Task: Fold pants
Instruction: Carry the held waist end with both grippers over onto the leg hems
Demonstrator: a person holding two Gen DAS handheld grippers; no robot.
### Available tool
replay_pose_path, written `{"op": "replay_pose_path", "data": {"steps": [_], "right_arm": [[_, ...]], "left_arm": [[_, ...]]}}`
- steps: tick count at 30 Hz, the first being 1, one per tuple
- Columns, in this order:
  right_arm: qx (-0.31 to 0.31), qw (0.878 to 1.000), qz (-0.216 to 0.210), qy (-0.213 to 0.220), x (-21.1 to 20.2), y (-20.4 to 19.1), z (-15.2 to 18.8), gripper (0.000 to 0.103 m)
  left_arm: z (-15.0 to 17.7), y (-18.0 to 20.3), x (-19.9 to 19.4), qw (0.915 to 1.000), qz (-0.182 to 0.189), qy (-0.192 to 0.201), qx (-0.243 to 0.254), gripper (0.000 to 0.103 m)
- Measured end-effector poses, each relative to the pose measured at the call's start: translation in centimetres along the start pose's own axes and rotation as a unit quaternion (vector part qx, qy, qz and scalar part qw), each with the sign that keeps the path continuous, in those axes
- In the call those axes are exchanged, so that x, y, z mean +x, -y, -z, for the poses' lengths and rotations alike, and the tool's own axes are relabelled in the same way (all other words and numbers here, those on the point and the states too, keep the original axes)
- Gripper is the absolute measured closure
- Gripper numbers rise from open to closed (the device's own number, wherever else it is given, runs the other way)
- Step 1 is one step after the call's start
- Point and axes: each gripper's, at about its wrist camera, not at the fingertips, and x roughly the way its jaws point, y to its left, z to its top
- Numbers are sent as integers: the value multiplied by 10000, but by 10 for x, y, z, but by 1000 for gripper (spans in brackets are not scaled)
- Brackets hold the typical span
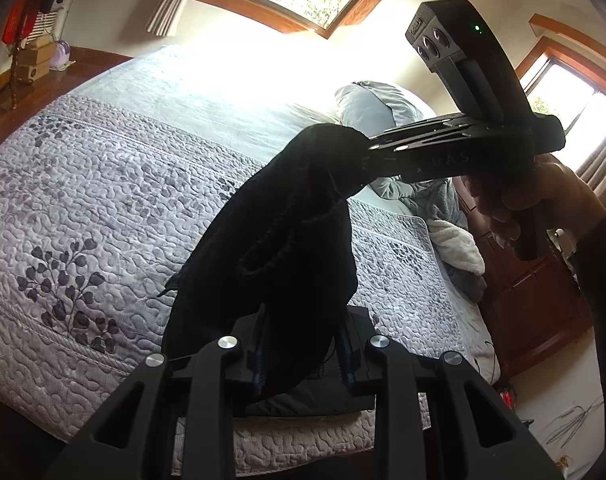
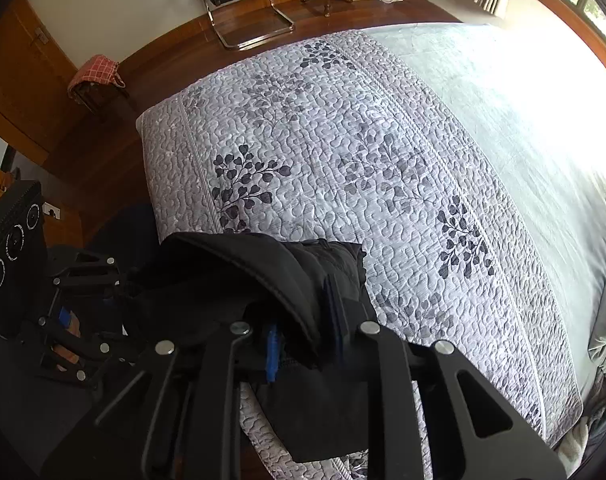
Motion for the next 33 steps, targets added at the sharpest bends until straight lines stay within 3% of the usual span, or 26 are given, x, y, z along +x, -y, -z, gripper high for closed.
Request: {"op": "replay_pose_path", "data": {"steps": [33], "right_arm": [[466,9987,177,68,-17,65,118,90]], "left_arm": [[29,93,86,9941,594,-695,579,75]]}}
